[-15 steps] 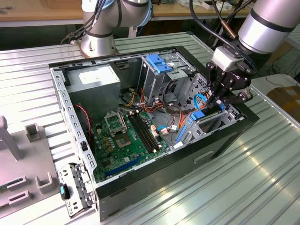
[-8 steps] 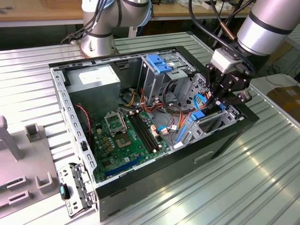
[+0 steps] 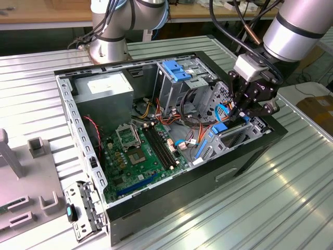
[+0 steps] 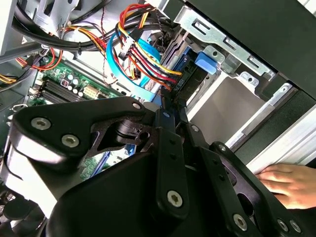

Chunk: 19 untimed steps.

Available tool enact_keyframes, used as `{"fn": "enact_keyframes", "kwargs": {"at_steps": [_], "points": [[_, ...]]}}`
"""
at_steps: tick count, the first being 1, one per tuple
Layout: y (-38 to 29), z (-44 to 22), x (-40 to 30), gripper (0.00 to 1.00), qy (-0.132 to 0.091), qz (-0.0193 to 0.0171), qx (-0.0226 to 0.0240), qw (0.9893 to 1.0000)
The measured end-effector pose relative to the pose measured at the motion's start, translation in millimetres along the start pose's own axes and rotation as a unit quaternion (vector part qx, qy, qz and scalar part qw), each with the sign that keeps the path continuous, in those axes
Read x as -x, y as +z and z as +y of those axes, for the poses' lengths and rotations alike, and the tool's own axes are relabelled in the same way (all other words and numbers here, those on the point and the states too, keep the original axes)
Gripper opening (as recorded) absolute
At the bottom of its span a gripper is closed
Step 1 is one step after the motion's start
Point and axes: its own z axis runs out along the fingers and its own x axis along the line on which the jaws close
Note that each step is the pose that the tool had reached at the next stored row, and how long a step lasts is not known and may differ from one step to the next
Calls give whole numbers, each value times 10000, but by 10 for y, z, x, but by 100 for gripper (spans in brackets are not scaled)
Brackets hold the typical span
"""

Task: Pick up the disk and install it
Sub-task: 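Insert the second disk wire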

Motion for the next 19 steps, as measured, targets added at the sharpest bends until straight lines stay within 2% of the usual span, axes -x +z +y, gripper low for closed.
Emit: {"fn": "enact_keyframes", "kwargs": {"at_steps": [4,12,19], "points": [[0,0,0,16,-35,-6,-49,10000],[48,13,-3,16,-35,-47,-52,10000],[80,15,-6,16,-35,-61,-52,10000]]}}
